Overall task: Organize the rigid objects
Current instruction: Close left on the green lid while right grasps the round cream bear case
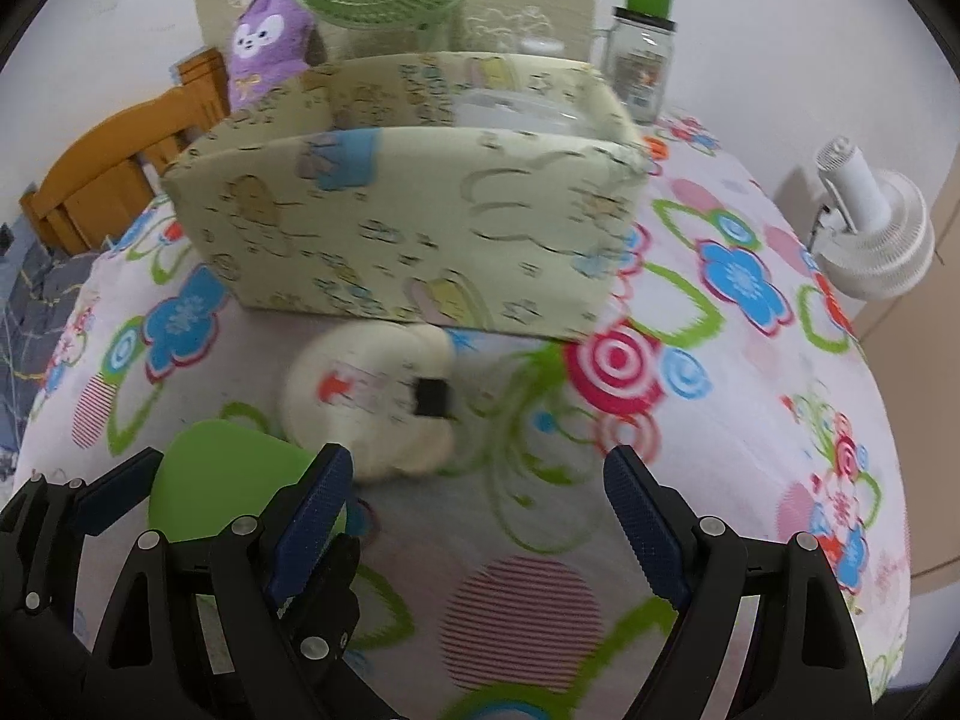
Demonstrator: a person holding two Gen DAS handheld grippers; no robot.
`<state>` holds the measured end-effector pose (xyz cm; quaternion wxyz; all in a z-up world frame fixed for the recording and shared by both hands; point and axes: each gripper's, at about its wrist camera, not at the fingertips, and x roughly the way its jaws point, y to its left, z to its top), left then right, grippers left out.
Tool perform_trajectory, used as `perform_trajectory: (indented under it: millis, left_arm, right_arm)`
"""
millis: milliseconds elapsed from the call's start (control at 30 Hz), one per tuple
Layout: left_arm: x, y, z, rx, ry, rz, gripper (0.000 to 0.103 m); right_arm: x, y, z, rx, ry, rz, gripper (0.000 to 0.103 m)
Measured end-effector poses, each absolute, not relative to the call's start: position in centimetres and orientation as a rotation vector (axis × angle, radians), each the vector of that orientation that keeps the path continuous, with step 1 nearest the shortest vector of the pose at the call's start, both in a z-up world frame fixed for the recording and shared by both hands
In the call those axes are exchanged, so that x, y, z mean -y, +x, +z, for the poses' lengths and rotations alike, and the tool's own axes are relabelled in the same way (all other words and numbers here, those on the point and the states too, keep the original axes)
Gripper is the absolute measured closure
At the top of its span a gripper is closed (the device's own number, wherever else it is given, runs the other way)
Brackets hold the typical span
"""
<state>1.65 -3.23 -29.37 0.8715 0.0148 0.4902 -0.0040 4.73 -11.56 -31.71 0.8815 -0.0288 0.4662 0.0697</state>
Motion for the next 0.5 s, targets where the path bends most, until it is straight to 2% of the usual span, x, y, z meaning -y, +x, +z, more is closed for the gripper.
perform_trajectory:
  millis: [500]
  left_arm:
    - [-0.3,3.6,-30.3,-1.064,0.019,0.021,0.008]
  right_arm:
    - [7.9,7.2,-32.7,-0.993,-0.065,0.192,0.015]
